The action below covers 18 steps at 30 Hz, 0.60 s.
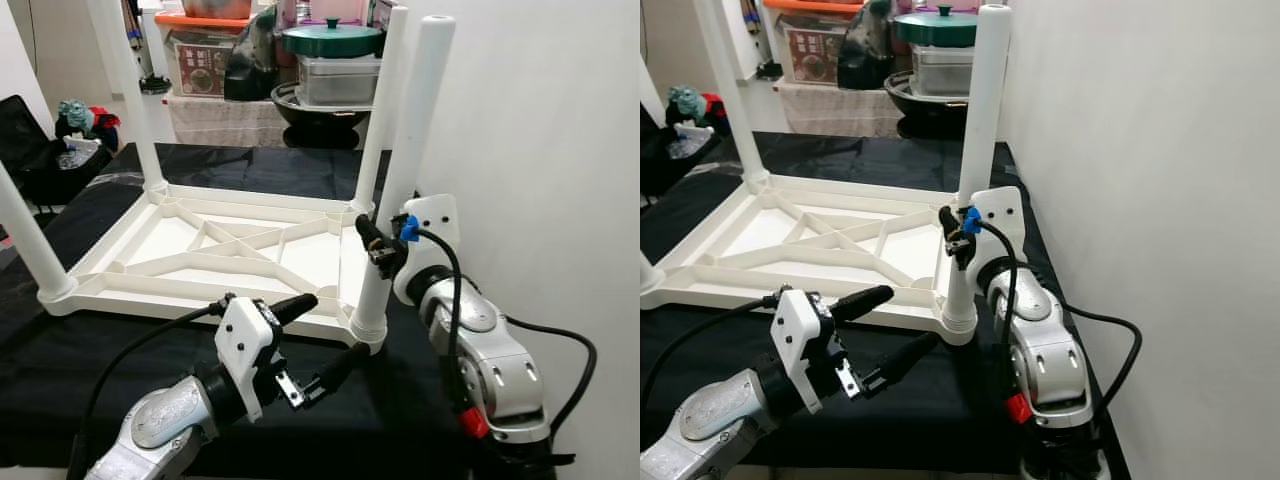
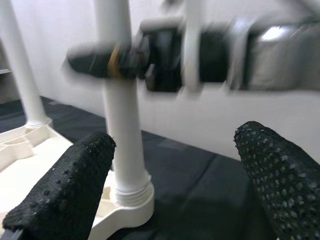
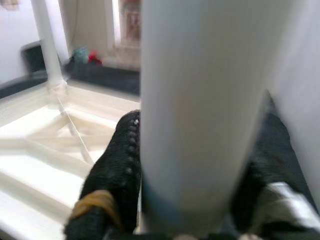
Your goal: Building children table
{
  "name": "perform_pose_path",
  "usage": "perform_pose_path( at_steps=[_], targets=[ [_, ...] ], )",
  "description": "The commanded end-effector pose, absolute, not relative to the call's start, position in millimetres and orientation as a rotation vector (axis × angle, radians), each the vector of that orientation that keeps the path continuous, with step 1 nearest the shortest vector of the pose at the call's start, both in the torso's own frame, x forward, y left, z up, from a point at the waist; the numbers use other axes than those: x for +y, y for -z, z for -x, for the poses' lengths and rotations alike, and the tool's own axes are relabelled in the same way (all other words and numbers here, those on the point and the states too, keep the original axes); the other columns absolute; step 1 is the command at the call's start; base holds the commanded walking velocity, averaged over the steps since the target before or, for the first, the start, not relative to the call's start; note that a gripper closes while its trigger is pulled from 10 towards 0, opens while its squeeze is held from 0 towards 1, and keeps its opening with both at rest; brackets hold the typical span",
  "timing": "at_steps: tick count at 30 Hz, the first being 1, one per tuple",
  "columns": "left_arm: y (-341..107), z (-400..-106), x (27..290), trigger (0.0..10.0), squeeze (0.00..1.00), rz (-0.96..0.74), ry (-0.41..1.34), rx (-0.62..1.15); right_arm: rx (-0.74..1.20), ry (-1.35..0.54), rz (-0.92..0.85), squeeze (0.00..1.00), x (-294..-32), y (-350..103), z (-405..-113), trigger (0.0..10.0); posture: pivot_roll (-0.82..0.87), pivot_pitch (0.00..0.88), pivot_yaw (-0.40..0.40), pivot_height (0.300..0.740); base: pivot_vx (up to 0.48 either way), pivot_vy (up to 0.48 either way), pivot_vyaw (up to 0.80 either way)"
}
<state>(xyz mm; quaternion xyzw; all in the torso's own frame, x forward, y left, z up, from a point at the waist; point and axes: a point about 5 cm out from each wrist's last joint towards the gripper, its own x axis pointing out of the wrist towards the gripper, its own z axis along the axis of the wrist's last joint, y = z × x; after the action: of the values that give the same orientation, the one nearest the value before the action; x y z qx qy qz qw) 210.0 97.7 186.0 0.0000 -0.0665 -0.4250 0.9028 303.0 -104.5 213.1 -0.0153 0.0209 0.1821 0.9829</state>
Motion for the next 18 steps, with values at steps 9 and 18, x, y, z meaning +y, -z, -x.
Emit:
perform_pose_path(
  at_steps=[9, 18],
  targets=[
    [-183.5, -208.3, 97.2, 10.0, 0.0, -0.003, 0.881, -0.127, -0.042, -0.879, 0.063, 1.0, -132.1, -224.0, -303.1, 10.0, -0.08, 0.048, -0.086, 0.74, 0.0, 0.0, 0.0],
    [-183.5, -201.7, 99.9, 10.0, 0.0, -0.005, 0.874, -0.111, -0.017, -0.978, 0.091, 1.0, -169.9, -223.0, -318.2, 10.0, -0.05, 0.08, -0.087, 0.74, 0.0, 0.0, 0.0]
  ],
)
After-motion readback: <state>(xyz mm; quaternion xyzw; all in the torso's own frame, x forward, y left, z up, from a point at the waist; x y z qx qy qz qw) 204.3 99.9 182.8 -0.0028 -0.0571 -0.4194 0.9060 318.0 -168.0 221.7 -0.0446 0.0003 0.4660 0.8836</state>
